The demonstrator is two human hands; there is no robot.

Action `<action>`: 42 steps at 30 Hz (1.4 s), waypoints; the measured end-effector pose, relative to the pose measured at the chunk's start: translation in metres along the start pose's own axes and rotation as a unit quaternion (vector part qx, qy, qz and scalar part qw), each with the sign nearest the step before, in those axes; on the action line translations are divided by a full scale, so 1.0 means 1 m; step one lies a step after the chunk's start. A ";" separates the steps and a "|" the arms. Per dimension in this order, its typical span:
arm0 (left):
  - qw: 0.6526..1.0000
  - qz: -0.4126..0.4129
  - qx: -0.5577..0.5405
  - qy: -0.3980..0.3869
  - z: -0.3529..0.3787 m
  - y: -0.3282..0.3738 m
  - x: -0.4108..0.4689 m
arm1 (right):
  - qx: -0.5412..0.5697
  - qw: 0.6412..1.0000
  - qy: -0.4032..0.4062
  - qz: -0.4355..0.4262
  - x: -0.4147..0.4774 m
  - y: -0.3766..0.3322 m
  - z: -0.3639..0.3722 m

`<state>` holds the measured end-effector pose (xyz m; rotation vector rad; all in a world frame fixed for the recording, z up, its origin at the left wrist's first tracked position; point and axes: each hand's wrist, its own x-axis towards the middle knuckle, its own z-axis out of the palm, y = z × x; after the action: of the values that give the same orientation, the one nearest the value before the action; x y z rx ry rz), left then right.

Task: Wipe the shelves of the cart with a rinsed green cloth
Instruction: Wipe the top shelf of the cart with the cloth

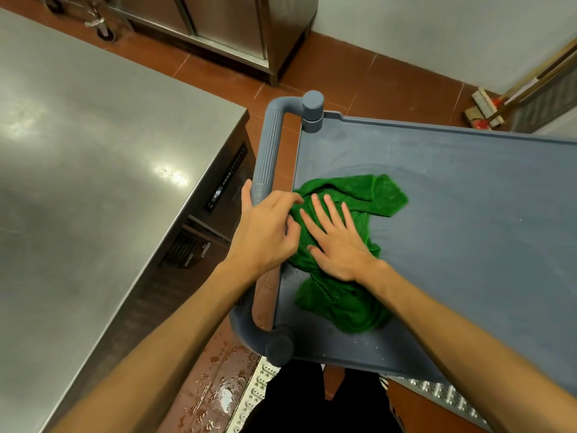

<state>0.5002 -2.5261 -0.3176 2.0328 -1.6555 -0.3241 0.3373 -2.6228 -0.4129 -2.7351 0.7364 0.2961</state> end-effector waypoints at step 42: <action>0.990 -0.002 0.138 -0.042 0.009 -0.008 0.006 | 0.056 0.974 -0.077 0.205 -0.196 0.024 0.023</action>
<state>0.5038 -2.5325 -0.3286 2.2496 -1.8322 -0.1922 0.1558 -2.5454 -0.3871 -2.4032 1.2293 0.5306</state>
